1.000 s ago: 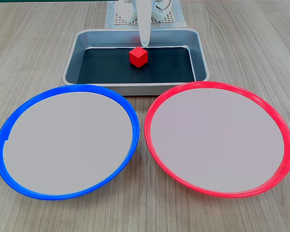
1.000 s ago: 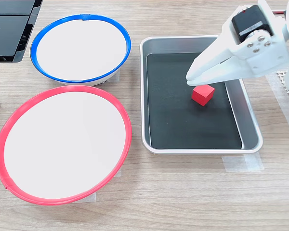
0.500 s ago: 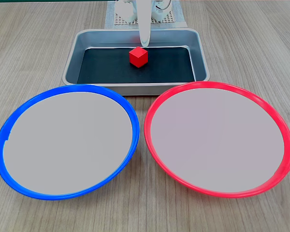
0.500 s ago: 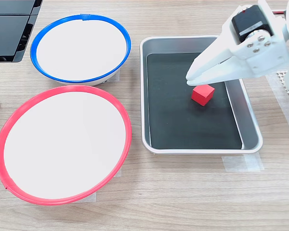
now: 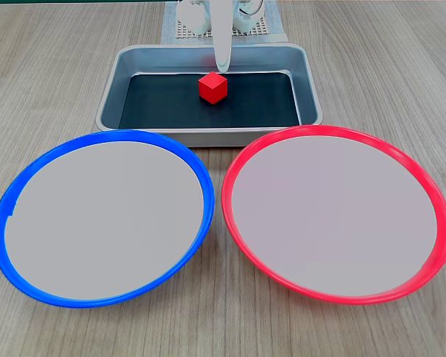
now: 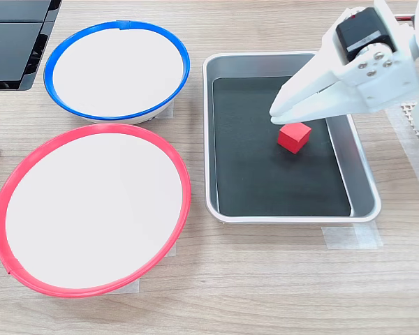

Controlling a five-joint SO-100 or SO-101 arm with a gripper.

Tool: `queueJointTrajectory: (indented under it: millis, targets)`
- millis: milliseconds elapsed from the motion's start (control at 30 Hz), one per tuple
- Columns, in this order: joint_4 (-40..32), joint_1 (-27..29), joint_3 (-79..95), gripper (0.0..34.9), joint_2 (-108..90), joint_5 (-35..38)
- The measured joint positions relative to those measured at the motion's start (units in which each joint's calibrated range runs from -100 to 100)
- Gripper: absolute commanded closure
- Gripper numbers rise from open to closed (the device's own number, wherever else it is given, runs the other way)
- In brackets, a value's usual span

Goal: Move a red block from tray to red dish

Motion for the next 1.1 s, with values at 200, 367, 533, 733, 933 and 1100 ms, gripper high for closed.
queueJointTrajectory:
  millis: [200, 367, 533, 733, 933, 1100]
  targets:
    - [0.00, -2.21, 0.00, 34.7, 0.00, 1.71]
    - [4.57, -1.59, -6.62, 34.7, 5.97, 9.82]
    - [17.86, 2.83, -22.96, 28.7, 19.61, 21.25]
    - [25.20, 6.46, -35.57, 14.9, 41.69, 27.45]
    - [18.76, 4.87, -36.12, 13.5, 54.05, 28.03]
    - [12.15, 2.92, -36.12, 15.1, 63.17, 28.77]
